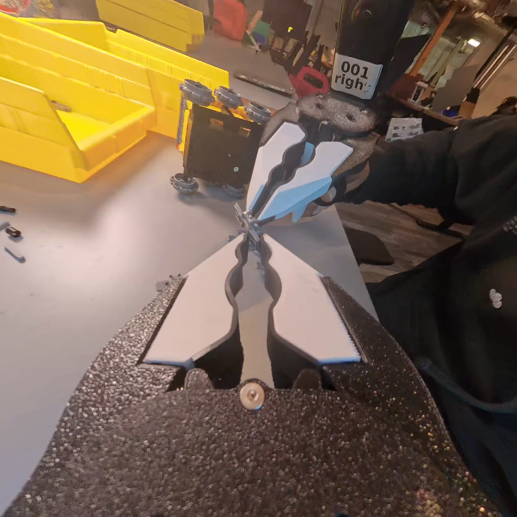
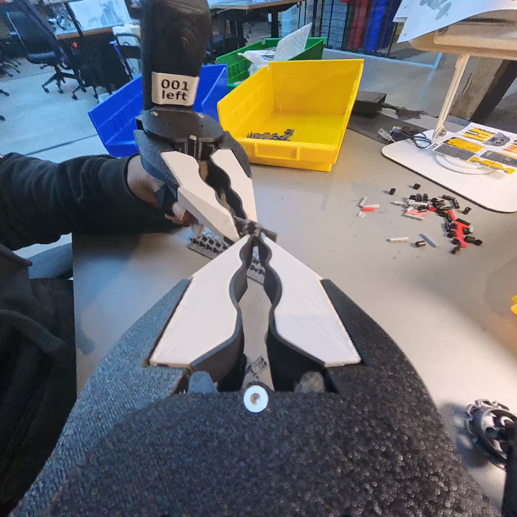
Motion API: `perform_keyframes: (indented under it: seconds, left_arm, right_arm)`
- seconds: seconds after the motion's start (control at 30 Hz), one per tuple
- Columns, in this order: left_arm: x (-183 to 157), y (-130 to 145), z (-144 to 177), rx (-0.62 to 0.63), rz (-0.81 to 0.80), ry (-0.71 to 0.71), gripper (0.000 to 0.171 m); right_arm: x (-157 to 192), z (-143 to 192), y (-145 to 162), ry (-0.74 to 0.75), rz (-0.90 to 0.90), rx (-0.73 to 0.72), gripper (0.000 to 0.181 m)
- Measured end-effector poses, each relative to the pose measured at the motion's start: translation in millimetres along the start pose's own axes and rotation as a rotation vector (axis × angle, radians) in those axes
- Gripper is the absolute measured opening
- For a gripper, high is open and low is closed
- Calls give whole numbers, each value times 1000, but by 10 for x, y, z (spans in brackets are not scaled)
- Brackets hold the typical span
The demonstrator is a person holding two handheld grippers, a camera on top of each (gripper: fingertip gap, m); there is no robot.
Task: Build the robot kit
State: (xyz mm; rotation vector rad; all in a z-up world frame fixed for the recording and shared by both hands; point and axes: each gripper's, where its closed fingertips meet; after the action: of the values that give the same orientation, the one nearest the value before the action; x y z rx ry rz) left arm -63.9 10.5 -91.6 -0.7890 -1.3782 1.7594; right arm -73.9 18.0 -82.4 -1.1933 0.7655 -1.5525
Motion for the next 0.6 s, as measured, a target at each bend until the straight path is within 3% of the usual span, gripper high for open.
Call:
perform_keyframes:
  seconds: [0.2, 0.43, 0.6]
  left_arm:
    - [-102, 259, -17, 173, -88, 73, 5]
    - [-339, 461, -110, 290, -173, 181, 5]
    - [-364, 494, -91, 302, -182, 195, 5]
  right_arm:
    - [-30, 89, 75, 0, 183, 159, 20]
    - [194, 34, 435, -172, 444, 494, 16]
    - [218, -29, 562, -206, 498, 585, 7]
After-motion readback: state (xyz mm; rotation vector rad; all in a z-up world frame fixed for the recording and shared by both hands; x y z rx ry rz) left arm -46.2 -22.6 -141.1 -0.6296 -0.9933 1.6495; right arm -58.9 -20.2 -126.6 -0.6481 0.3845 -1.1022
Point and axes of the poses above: each gripper's, where its closed fingertips meet, z back along the fingers, y out of its underside, x = y × z across the jaws, and after that the axes turned 15 degrees about -z, right-handed
